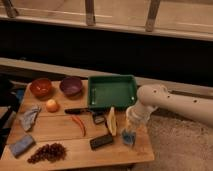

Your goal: Place fork in plastic cup

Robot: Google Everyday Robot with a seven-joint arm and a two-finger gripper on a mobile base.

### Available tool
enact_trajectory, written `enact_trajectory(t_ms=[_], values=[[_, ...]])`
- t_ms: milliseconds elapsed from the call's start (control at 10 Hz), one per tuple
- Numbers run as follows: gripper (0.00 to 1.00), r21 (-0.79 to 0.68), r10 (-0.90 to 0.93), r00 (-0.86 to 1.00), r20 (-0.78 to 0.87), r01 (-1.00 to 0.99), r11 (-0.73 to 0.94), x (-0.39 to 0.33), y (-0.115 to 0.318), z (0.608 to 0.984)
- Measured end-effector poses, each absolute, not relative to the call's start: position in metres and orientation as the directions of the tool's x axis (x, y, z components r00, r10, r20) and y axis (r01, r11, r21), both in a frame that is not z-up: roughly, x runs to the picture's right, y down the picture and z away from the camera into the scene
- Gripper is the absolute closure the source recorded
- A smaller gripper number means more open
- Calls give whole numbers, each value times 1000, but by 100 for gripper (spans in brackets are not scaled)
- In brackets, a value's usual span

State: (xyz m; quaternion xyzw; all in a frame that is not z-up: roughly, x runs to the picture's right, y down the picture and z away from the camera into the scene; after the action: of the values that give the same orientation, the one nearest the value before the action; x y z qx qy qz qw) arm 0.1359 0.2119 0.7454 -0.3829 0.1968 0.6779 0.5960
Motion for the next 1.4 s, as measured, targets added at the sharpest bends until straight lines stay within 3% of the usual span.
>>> enact_trajectory(t_ms=[200,1100,1400], values=[[72,-177,655,-8,-756,-960,-215,141,212,748],[70,-184,656,2,-755,-960,-209,134,215,743],[49,-191,661,5,-751,-959,-210,131,216,740]])
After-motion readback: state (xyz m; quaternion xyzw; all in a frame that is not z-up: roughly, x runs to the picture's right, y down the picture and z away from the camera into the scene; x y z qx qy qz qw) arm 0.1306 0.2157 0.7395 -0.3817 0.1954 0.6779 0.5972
